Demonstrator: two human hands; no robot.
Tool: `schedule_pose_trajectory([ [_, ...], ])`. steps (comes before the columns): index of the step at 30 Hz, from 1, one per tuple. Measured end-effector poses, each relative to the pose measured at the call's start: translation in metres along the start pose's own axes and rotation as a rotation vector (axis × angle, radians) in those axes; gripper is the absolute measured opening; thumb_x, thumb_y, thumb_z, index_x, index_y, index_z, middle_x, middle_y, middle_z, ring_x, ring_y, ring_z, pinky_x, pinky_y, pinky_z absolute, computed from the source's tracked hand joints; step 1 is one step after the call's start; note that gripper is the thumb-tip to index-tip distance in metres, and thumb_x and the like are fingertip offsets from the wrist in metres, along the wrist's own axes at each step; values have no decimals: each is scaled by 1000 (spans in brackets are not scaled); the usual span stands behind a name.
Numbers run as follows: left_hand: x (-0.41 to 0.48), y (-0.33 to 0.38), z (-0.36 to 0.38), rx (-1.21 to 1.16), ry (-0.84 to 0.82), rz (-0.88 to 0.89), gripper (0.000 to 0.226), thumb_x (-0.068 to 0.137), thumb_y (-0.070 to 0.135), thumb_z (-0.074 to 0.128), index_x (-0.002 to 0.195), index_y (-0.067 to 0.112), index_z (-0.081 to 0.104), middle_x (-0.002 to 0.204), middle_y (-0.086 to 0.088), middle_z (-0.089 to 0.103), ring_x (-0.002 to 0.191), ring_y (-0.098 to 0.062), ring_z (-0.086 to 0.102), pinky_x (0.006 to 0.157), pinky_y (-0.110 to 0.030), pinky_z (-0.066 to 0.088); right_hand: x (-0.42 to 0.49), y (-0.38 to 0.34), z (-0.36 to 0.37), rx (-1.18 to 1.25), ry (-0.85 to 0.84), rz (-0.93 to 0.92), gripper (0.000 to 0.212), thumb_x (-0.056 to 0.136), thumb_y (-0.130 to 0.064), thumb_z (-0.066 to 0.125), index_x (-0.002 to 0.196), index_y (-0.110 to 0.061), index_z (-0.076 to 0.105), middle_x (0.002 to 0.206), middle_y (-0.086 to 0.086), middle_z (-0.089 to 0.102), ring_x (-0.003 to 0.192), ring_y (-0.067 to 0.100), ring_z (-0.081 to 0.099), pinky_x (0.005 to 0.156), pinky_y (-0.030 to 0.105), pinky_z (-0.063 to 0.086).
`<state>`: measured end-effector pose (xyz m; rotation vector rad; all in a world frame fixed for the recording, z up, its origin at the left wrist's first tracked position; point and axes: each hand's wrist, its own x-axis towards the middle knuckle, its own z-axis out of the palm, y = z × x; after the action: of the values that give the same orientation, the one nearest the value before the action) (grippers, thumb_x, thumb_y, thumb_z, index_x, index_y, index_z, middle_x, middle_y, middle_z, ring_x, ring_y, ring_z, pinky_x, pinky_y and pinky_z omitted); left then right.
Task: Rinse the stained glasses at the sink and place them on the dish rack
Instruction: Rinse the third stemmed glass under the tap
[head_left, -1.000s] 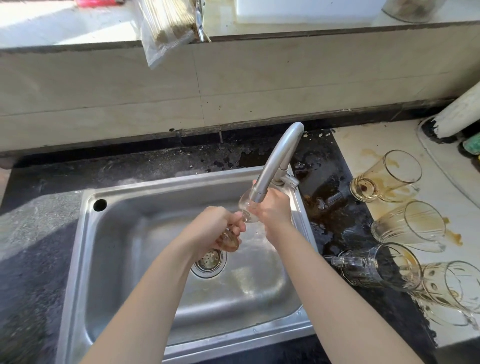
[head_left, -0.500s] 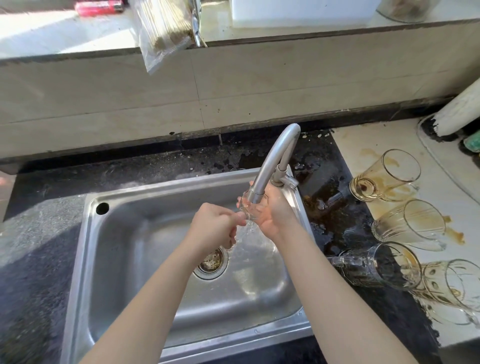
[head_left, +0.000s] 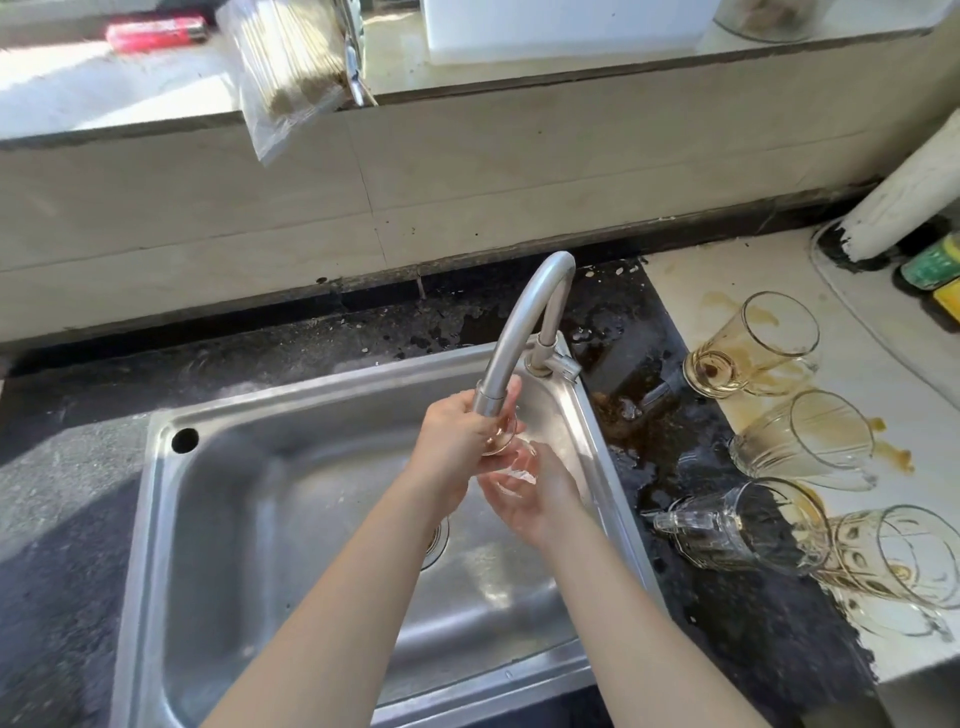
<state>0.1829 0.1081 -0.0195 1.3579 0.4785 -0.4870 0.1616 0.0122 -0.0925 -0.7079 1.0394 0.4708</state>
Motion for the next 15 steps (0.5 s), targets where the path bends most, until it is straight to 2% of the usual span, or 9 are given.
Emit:
schedule_pose_trajectory([
  [3, -3, 1, 4, -41, -100, 8, 32, 86, 29, 69, 68, 13, 49, 56, 1, 46, 48, -12, 44, 54, -22, 50, -2, -2, -3, 69, -17, 2, 23, 93, -31, 56, 86, -8, 58, 83, 14, 61, 64, 24, 63, 51, 27, 56],
  [6, 0, 9, 4, 47, -13, 5, 37, 86, 33, 69, 60, 18, 47, 49, 4, 42, 38, -10, 38, 43, -19, 39, -6, -5, -5, 89, -106, -4, 29, 86, -36, 66, 92, -10, 56, 88, 14, 61, 67, 23, 63, 55, 27, 56],
  [8, 5, 11, 2, 141, 69, 24, 36, 89, 19, 65, 56, 18, 49, 52, 0, 44, 39, -11, 39, 41, -18, 37, -7, -5, -5, 65, -121, 11, 31, 84, -35, 69, 92, -8, 54, 94, 18, 61, 70, 26, 63, 53, 26, 57],
  [9, 7, 11, 1, 197, 109, 55, 37, 87, 14, 63, 53, 19, 52, 54, -2, 47, 42, -14, 43, 43, -19, 38, -7, -4, -4, 54, -116, 22, 31, 85, -35, 69, 89, -8, 53, 98, 20, 61, 70, 27, 63, 51, 26, 56],
  [10, 8, 10, 2, 282, 163, 108, 35, 83, 18, 61, 48, 20, 55, 54, -4, 50, 46, -19, 49, 45, -23, 41, -6, -4, -3, 56, -108, 30, 32, 85, -36, 68, 87, -8, 52, 103, 23, 61, 69, 27, 63, 48, 25, 55],
  [12, 4, 7, 4, 539, 285, 237, 33, 74, 37, 52, 47, 20, 60, 55, -6, 59, 58, -30, 61, 56, -34, 50, -4, -4, -1, 63, -77, 30, 31, 86, -36, 66, 88, -9, 52, 109, 24, 59, 64, 26, 61, 42, 23, 51],
  [13, 2, 4, 6, 638, 335, 310, 36, 76, 42, 49, 53, 17, 62, 59, -8, 63, 65, -32, 63, 64, -39, 51, -4, -4, 0, 60, -63, 22, 30, 86, -36, 65, 88, -9, 52, 106, 23, 59, 61, 24, 59, 42, 22, 50],
  [15, -3, 1, 13, 645, 390, 392, 42, 87, 46, 49, 66, 11, 58, 68, -7, 64, 71, -30, 60, 69, -40, 49, -3, -8, 1, 35, -64, -8, 26, 88, -35, 62, 84, -12, 51, 91, 15, 57, 59, 21, 57, 47, 23, 51],
])
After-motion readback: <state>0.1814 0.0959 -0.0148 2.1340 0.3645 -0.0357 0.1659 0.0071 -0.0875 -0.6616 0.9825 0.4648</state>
